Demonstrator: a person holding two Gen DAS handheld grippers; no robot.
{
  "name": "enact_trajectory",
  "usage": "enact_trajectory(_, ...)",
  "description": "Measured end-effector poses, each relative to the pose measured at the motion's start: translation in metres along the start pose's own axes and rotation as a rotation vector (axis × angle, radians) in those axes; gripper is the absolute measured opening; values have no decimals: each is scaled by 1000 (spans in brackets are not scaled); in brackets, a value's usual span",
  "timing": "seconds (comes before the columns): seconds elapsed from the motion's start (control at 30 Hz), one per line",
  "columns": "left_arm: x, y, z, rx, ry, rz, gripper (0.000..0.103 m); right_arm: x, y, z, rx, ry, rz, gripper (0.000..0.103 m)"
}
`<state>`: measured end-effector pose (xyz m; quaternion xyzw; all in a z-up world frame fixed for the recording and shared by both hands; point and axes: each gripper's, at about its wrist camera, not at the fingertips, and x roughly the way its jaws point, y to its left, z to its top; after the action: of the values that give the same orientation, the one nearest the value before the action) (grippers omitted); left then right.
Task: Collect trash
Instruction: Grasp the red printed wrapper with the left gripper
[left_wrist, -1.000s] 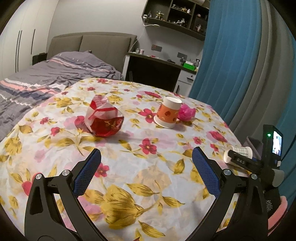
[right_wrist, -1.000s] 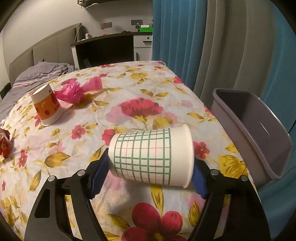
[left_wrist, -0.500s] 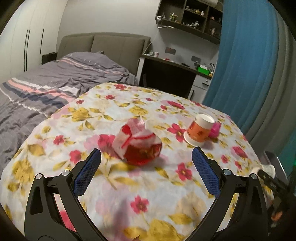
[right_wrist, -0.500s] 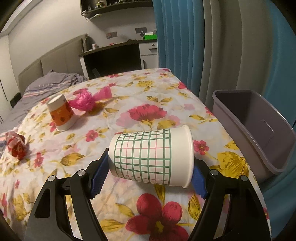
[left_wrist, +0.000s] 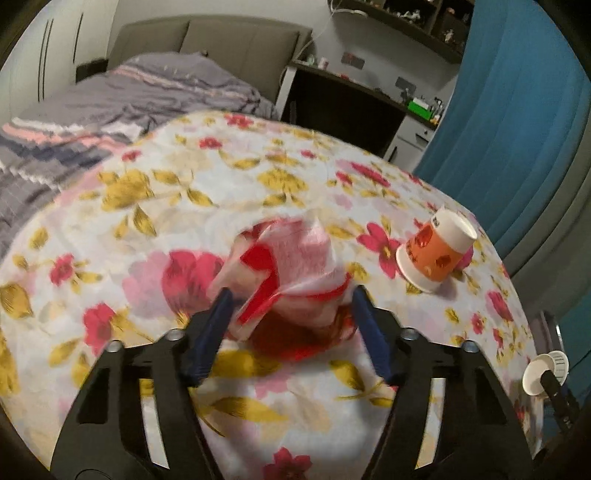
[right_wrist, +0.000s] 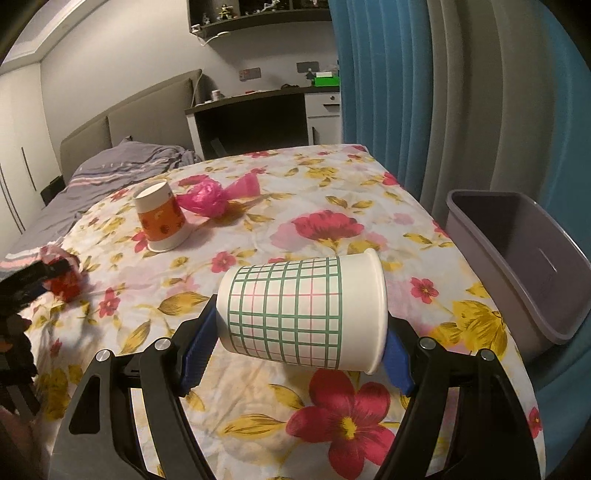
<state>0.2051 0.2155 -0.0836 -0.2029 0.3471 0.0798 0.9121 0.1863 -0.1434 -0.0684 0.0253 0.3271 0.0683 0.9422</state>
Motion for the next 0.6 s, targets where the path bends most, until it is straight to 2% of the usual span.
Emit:
enact_trajectory(0.2, 0, -5, -8, 13, -5, -7, 35, 1, 9, -3, -27, -6, -4, 75)
enact_trajectory(0.3, -6, -6, -8, 4, -14, -17, 29, -1, 9, -6, -25, -7, -4, 75)
enact_trajectory(0.6, -47, -30, -17, 39, -71, -103, 26, -12, 4, -8, -9, -22, 10, 75)
